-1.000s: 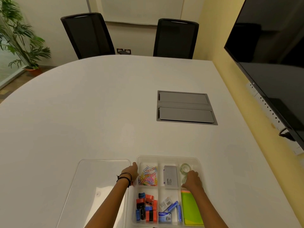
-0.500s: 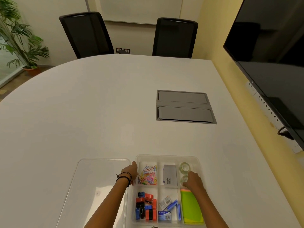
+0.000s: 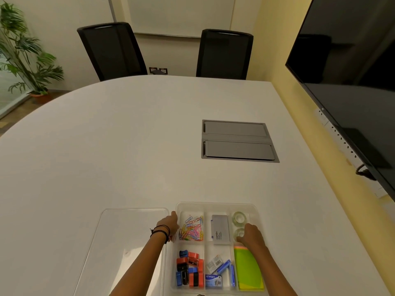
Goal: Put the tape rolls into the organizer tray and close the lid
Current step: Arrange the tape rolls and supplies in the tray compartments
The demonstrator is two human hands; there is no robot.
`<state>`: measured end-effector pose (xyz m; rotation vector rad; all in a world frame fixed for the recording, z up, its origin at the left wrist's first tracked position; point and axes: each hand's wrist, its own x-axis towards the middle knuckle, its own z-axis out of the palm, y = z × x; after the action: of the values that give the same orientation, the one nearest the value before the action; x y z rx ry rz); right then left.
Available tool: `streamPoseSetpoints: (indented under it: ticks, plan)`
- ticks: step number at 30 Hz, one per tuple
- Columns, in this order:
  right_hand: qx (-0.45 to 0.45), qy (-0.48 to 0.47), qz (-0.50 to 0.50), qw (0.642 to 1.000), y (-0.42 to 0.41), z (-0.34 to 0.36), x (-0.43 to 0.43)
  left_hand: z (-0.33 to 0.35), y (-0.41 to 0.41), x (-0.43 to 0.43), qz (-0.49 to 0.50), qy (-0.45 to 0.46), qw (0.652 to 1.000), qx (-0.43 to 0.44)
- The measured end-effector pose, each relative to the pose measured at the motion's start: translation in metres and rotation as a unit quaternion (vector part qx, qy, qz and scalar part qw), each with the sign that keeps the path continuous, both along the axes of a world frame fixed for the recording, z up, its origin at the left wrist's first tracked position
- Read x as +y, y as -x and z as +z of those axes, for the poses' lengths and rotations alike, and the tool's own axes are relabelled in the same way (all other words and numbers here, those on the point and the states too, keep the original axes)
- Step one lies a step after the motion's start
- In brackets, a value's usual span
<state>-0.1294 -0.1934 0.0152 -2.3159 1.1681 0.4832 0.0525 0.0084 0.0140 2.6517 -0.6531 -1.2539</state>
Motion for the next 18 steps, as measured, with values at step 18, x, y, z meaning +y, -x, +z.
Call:
streamPoseSetpoints:
  ticks: [18]
  plan:
    - [-0.263,-0.028,0.346,0.9,-0.038,0.033,0.13,-0.006,-0.003,0.144,0.327,0.26,0.888,-0.194]
